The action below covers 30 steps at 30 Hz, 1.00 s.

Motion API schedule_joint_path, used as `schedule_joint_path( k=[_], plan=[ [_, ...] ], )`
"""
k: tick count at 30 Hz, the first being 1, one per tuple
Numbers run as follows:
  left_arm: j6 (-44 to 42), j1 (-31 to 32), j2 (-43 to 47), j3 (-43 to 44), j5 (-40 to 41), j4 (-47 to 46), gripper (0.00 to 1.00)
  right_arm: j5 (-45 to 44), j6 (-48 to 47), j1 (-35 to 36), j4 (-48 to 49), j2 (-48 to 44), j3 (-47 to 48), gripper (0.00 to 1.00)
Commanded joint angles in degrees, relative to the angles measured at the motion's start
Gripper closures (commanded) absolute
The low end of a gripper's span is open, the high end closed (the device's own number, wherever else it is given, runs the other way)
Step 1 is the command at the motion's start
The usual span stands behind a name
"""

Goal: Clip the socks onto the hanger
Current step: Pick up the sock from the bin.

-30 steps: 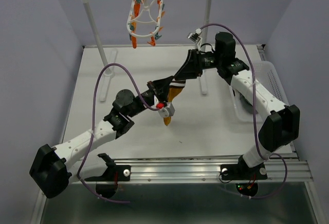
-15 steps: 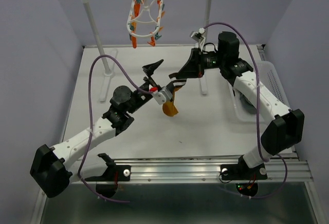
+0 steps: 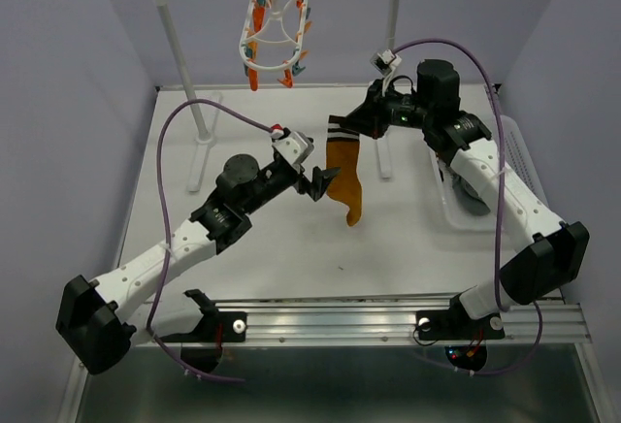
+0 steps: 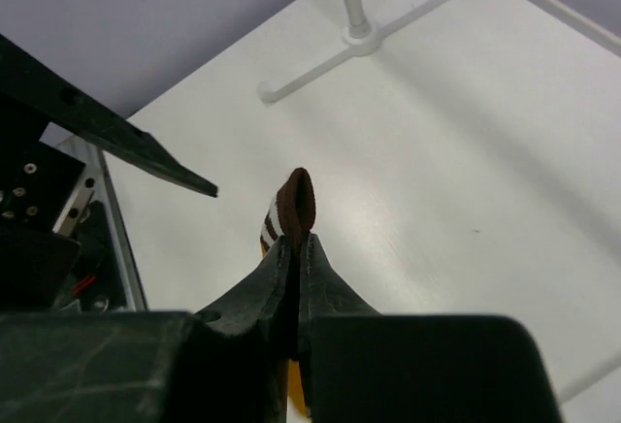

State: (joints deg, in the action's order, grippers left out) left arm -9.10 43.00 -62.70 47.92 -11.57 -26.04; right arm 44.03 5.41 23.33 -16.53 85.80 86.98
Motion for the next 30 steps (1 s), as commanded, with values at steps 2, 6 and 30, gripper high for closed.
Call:
schedule_joint_path(
  k=[2, 6, 30],
  plan=[
    [8.5, -2.0, 8.6, -4.8, 1.1, -0.4, 0.01, -8.3, -6.0, 0.3, -1.5, -2.7, 2.9, 0.99],
    [8.8, -2.7, 10.2, -6.6, 3.7, -3.1, 0.01, 0.1, -8.7, 0.3, -2.4, -2.7, 2.9, 0.99],
    [11.3, -14.1, -4.5, 2.4, -35.5, -13.3, 0.01, 5.6, -12.3, 0.3, -0.3, -2.9, 1.6, 0.99]
  ],
)
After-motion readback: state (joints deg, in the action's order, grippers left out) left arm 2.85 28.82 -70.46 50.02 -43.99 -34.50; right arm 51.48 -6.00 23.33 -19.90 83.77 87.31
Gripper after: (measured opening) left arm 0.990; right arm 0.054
